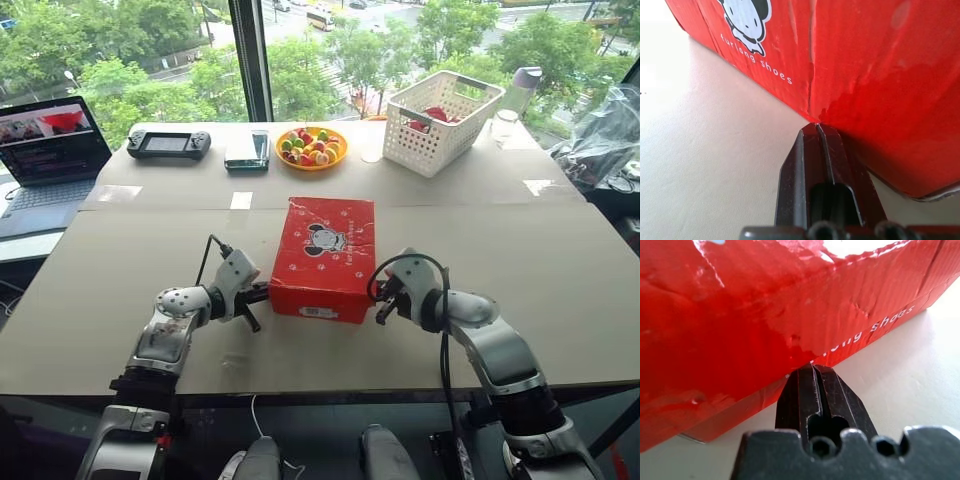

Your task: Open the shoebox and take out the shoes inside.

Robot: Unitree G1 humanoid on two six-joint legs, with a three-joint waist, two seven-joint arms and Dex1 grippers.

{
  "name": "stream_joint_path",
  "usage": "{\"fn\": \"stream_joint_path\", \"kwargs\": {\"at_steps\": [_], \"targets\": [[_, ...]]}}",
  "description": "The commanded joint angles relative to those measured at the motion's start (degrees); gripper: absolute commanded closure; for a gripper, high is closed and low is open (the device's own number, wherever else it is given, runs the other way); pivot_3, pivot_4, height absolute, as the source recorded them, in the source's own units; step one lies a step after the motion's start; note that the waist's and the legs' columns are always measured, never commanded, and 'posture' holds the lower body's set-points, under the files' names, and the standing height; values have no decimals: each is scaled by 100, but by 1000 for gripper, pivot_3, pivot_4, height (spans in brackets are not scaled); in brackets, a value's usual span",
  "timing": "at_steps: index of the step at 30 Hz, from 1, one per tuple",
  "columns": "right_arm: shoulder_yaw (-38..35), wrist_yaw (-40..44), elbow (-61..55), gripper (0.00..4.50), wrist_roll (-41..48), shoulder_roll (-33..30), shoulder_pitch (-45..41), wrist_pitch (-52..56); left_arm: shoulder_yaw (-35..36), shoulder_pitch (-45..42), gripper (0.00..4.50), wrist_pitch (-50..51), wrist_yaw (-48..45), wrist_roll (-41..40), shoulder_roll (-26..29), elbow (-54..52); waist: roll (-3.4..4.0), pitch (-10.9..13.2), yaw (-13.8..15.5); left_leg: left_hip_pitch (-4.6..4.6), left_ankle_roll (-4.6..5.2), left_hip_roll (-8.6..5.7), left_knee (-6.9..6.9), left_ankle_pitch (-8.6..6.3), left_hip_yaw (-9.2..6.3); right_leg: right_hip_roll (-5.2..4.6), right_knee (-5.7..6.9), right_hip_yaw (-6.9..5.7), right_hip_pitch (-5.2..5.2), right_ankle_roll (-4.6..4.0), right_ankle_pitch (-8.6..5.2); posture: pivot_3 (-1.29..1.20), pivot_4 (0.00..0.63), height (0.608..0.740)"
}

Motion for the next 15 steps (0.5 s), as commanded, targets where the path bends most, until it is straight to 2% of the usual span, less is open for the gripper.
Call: {"fn": "stream_joint_path", "kwargs": {"at_steps": [1, 4, 9, 15], "targets": [[-21, -2, 10, 4456, 25, -62, 45, -224, 291, 121, 4500, -181, -258, -514, 107, -59, 0, 0, -8, 0, 0, 1, 0, 0, 0, 0, 0, 0, 0, -1, 0, 0, 150, 724], [-346, 107, -144, 4456, 160, -332, 211, -216, 570, 342, 4500, 90, -604, -926, 463, -345, 0, 0, -2, -1, 1, 2, -1, 1, 1, 1, 1, 0, -4, -1, 0, 0, 150, 724], [-849, 401, -229, 4456, 411, -927, 502, -372, 992, 916, 4500, 970, -1078, -1866, 1209, -1707, 1, 3, 25, -19, 1, 1, 3, 1, 1, 1, -5, 0, -10, -1, 1, 0, 150, 724], [-1004, 966, -99, 4456, 776, -1246, 529, -754, 1858, 1065, 4500, 2545, -1252, -3355, 2066, -2988, -5, 7, -32, -6, 2, 28, -6, 1, 1, 24, 6, -2, -13, -11, -6, 0, 150, 724]]}}
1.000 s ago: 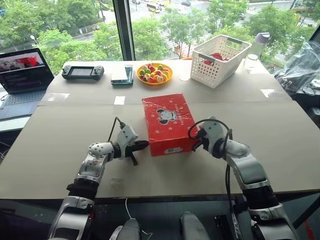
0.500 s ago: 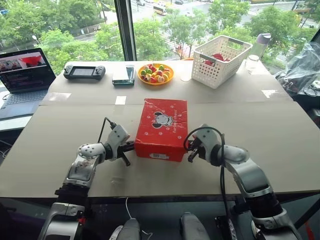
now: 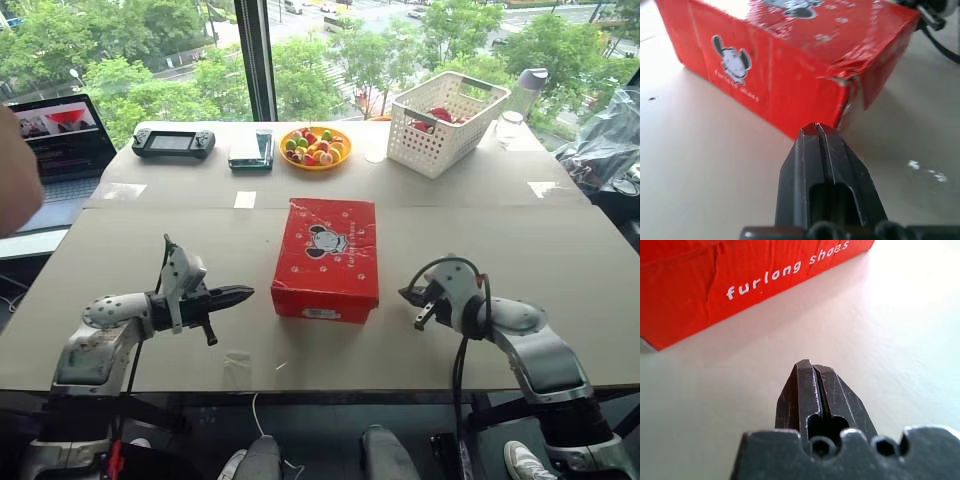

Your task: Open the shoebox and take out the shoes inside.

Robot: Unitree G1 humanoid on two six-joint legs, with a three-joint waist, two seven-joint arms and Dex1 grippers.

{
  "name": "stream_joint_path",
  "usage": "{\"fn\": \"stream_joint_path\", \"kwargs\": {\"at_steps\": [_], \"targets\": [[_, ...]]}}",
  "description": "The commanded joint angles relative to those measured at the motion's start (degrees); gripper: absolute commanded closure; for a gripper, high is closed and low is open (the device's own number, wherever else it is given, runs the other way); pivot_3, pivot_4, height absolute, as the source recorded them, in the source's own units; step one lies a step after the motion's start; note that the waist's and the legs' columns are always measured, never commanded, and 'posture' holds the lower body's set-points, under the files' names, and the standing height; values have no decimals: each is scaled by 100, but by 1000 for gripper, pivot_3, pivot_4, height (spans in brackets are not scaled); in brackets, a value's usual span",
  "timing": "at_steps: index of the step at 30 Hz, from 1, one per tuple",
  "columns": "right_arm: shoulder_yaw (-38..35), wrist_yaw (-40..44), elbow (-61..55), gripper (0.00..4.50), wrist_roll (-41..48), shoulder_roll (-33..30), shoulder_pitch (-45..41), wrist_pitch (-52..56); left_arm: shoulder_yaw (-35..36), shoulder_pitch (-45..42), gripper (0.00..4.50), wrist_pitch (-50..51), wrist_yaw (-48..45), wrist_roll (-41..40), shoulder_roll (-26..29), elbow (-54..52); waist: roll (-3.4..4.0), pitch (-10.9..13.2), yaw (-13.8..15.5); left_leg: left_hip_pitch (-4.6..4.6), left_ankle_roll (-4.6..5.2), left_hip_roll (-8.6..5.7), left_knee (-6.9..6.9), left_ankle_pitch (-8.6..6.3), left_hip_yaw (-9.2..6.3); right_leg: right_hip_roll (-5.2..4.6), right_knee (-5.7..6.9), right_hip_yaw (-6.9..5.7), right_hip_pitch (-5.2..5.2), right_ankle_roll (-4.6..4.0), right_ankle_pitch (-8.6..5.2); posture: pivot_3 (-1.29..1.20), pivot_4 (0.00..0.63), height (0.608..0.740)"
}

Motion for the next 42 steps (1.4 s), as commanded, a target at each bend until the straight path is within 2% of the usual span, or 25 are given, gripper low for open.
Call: {"fn": "stream_joint_path", "kwargs": {"at_steps": [1, 4, 8, 10, 15, 22, 35, 39, 42], "targets": [[-124, 317, -55, 4456, 354, 6, -74, -358, 598, 23, 4500, 726, -72, -852, 528, -708, 0, 0, -34, 7, 0, 11, -6, 0, 3, 10, 0, 0, 2, -6, -1, 0, 150, 724], [-46, 445, 123, 4456, 437, 68, -144, -499, 876, 264, 4500, 821, -120, -1077, 768, -985, 1, 1, -62, 15, 0, 61, -13, 0, 6, 63, -3, 1, 2, -32, 4, 0, 150, 724], [205, 533, 403, 4456, 350, 186, -380, -690, 1215, 913, 4500, 740, -61, -1185, 835, -1445, 5, 4, -69, 21, 0, 69, -18, 0, 9, 71, -2, 2, 1, -47, 5, 0, 150, 724], [373, 488, 422, 4456, 277, 289, -529, -701, 1482, 1331, 4500, 780, 70, -1274, 768, -1656, 6, 5, -120, 20, 0, 71, -17, 0, 15, 71, -6, 6, 0, -49, 7, 0, 150, 724], [434, 443, 535, 4456, 310, 396, -679, -709, 1791, 2326, 4500, 617, 385, -1202, 504, -2077, 7, 9, -17, 18, 0, 72, -17, 0, 17, 72, -6, 7, -2, -52, 8, 0, 150, 724], [403, 564, 624, 4456, 562, 595, -1053, -626, 1857, 3124, 4500, 433, 778, -1220, 145, -2613, 7, 10, 61, 17, 0, 74, -15, 0, 18, 72, -9, 5, -2, -56, 11, 0, 150, 724], [-14, 635, 477, 4456, 1338, 615, -1909, 81, 1418, 3033, 4500, 214, 1327, -1213, -22, -2689, 10, 12, 39, 17, 0, 74, -16, 0, 21, 73, -10, 6, -3, -60, 13, 0, 150, 724], [331, 740, 143, 4456, 1398, 590, -2637, 491, 1148, 2913, 4500, 87, 1457, -1117, -101, -2633, 29, 24, 4, 18, 0, 74, -15, 0, 23, 73, -9, 7, -5, -62, 16, 0, 150, 724], [1019, 1002, 223, 4456, 967, 690, -3490, 295, 919, 2791, 4500, 3, 1527, -1044, -155, -2571, 37, 28, 3, 21, 0, 80, -17, 0, 27, 77, -6, 8, -9, -66, 18, 0, 150, 724]]}}
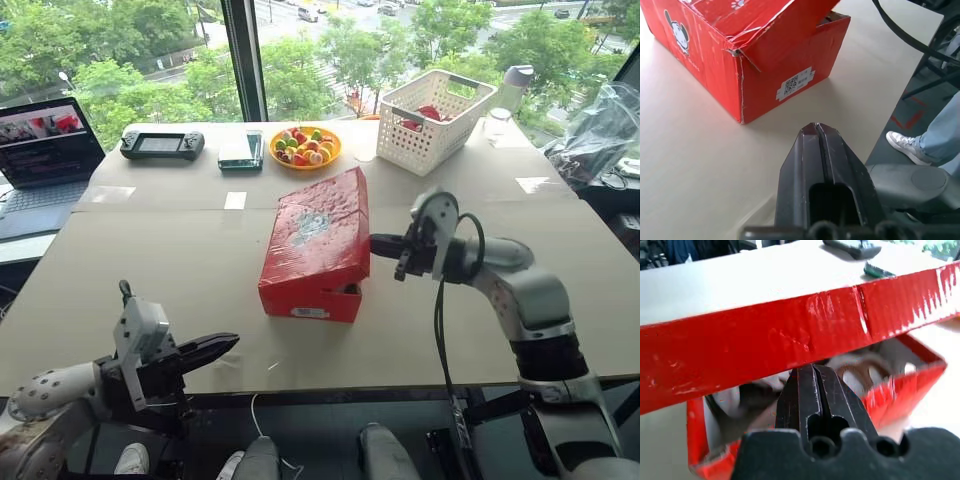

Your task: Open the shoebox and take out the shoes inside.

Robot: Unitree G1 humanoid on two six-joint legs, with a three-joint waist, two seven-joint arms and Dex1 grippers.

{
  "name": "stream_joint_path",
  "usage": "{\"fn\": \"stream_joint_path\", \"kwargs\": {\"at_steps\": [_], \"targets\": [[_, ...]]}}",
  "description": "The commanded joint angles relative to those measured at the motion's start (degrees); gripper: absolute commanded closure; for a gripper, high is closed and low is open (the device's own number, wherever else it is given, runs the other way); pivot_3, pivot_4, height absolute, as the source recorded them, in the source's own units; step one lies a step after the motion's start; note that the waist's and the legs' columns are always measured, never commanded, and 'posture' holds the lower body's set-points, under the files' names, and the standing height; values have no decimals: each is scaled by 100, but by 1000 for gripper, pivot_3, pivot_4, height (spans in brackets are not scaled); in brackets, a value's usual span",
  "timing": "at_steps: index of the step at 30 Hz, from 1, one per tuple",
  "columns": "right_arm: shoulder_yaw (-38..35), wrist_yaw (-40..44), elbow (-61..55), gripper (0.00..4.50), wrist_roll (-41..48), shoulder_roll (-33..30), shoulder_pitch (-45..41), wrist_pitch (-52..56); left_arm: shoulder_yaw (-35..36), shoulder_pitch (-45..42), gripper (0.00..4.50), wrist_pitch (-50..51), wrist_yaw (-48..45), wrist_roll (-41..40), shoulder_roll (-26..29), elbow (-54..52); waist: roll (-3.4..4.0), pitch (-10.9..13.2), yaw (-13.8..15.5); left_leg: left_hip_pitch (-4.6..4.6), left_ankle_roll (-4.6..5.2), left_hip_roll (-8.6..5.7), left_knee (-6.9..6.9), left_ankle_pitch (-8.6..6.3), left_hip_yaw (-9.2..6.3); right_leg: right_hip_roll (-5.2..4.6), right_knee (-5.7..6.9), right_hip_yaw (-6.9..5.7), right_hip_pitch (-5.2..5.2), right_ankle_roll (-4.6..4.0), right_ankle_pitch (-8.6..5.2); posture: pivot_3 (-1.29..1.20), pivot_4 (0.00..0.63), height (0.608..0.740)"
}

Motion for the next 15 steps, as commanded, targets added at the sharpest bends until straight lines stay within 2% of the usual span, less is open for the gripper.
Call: {"fn": "stream_joint_path", "kwargs": {"at_steps": [1, 4, 8, 11, 15], "targets": [[670, 262, -42, 4456, -396, 192, -980, -260, -205, -161, 4500, -199, 94, 104, -45, 21, 1, 1, 0, 0, 0, 1, -3, 0, 0, 2, 0, -1, -1, 0, 0, 0, 150, 724], [912, 136, 584, 4456, -732, 603, -1783, -608, -347, -273, 4500, -250, 109, 151, -43, 117, 3, 2, 6, -2, 0, 2, -2, 0, -1, 3, 0, 0, -4, -2, 2, 0, 150, 724], [-155, -1070, 2037, 4456, -174, 1970, -3124, -714, -524, -380, 4500, -345, 78, 254, -39, 226, 11, 9, -17, -6, -1, 2, 0, 1, -3, 3, 4, -2, -10, -10, 11, 0, 150, 724], [-625, -1537, 2673, 4456, -22, 2464, -3391, -896, -608, -438, 4500, -363, 122, 263, -61, 231, 9, 8, 27, -10, 0, 4, -7, 1, -12, 8, 5, -6, -15, -51, 31, 0, 150, 724], [-543, -1621, 2731, 4456, -230, 2443, -3096, -887, -727, -409, 4500, -455, 195, 337, -90, 187, 6, 6, 56, -19, -1, 1, -9, 0, -16, 7, -12, -9, -8, -48, 32, 0, 150, 724]]}}
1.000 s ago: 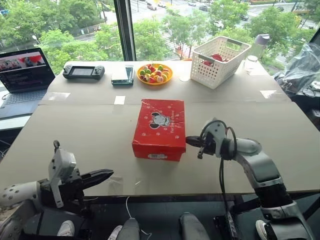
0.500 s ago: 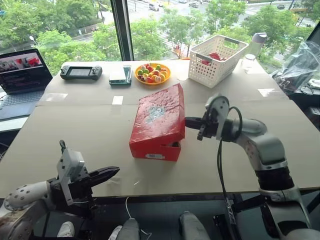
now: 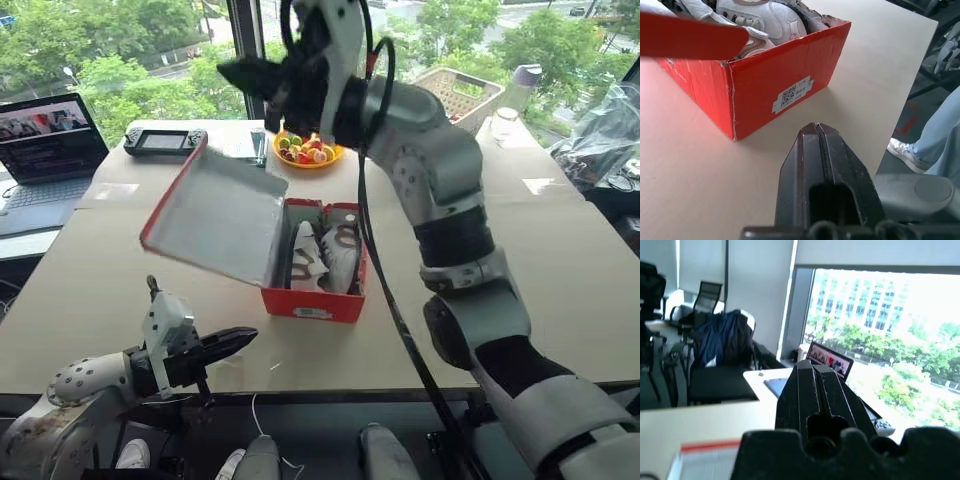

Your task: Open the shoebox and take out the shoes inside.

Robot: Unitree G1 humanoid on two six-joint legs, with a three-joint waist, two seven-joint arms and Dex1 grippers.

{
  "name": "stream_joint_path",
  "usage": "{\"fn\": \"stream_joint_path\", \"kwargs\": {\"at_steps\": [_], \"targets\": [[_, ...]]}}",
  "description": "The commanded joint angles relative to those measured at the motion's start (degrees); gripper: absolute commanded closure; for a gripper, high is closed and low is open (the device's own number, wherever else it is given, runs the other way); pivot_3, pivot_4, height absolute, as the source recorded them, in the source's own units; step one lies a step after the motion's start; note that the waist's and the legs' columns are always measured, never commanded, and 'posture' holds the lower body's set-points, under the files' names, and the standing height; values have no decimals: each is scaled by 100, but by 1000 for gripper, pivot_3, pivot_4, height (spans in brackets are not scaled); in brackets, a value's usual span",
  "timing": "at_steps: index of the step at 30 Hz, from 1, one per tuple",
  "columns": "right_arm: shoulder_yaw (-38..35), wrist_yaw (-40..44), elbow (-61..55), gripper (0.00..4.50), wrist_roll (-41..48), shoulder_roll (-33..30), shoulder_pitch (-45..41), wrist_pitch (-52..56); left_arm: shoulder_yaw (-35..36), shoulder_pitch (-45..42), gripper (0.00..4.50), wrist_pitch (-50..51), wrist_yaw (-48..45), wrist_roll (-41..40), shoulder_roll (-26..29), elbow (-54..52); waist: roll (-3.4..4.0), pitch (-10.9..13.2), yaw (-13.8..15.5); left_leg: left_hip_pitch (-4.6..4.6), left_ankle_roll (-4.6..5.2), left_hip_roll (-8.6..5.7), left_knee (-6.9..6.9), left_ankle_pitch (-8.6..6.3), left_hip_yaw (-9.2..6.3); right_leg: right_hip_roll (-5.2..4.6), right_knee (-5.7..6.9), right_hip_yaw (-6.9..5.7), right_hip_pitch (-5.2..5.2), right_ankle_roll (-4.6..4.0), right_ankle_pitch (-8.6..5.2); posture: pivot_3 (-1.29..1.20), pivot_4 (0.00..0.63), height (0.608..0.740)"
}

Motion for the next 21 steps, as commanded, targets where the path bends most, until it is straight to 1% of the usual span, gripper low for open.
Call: {"fn": "stream_joint_path", "kwargs": {"at_steps": [1, 4, 7, 8, 9, 10, 12, 14, 15, 17, 19, 20, 21], "targets": [[75, -14, -122, 4456, -200, -231, 425, -71, -72, 11, 4500, -163, 69, 74, -35, -139, 0, 1, -2, -1, 0, 0, 1, 0, 0, 0, -2, 0, -1, 1, 1, 0, 150, 724], [293, 172, -683, 4456, -294, -590, 941, 193, 2, -27, 4500, -85, 68, -79, 16, -178, 5, 4, -14, -1, 1, 1, 0, 1, 0, 1, 7, 0, -7, 0, 0, 0, 150, 724], [375, 189, -952, 4456, -318, -741, 1119, 359, 47, -58, 4500, -100, 35, -117, 82, -171, 24, 15, -73, -1, 1, 1, 1, 1, 0, 0, 12, 2, -10, 0, -1, 0, 150, 724], [444, 257, -1181, 4456, -353, -916, 1316, 478, 76, -241, 4500, -195, -90, -18, 225, 49, 29, 18, -114, 1, 2, 1, 1, 1, 5, 0, 13, 6, -14, 2, -2, 0, 150, 724], [555, 462, -1699, 4456, -347, -1324, 1690, 786, 144, -814, 4500, -304, -421, 147, 647, 836, 30, 19, -123, 3, 2, 2, -1, 2, 7, 1, 16, 6, -15, 3, -3, 0, 150, 724], [642, 595, -2093, 4456, -336, -1615, 1960, 1025, 202, -1224, 4500, -388, -677, 263, 960, 1424, 25, 20, -34, 5, 5, 2, -2, 3, 6, 1, 20, 5, -14, 2, -5, 0, 150, 724], [836, 931, -2921, 4456, -257, -2380, 2407, 1665, 133, -2615, 4500, -74, -1334, 78, 1628, 2814, 20, 18, 42, 0, 19, 6, -1, 12, -35, 10, 43, -31, -12, 21, -41, 0, 150, 724], [968, 1034, -3294, 4456, -175, -2685, 2497, 2098, -104, -3451, 4500, -24, -1742, 85, 1874, 3549, 14, 28, 64, -5, 18, 8, 12, 12, -36, 16, 57, -31, -16, 20, -46, 0, 150, 724], [1040, 1010, -3340, 4456, -187, -2701, 2469, 2221, -223, -3703, 4500, -99, -1838, 188, 1871, 3795, 22, 34, 30, -6, 18, 6, 12, 12, -31, 16, 53, -22, -16, 21, -45, 0, 150, 724], [1190, 953, -3281, 3930, -273, -2665, 2421, 2317, -431, -4180, 4500, -255, -2005, 395, 1760, 4351, 36, 40, -78, -1, 18, -2, 8, 12, -9, 8, 39, 0, -11, 34, -39, 0, 150, 724], [1327, 955, -3206, 3594, -381, -2653, 2393, 2307, -572, -4417, 4500, -404, -2139, 568, 1671, 4689, 36, 40, -161, 14, 19, 2, -9, 12, 1, 8, 43, 7, -11, 32, -41, 0, 150, 724], [1427, 994, -3139, 3030, -433, -2650, 2374, 2285, -675, -4471, 4500, -529, -2223, 680, 1613, 4792, 36, 40, -195, 14, 19, 5, -9, 12, -1, 13, 52, 6, -16, 28, -45, 0, 150, 724], [1501, 1028, -3062, 2782, -467, -2634, 2352, 2257, -757, -4497, 4500, -601, -2291, 746, 1548, 4840, 34, 41, -215, 11, 19, 6, -9, 12, -3, 14, 64, 6, -22, 26, -52, 0, 150, 724]]}}
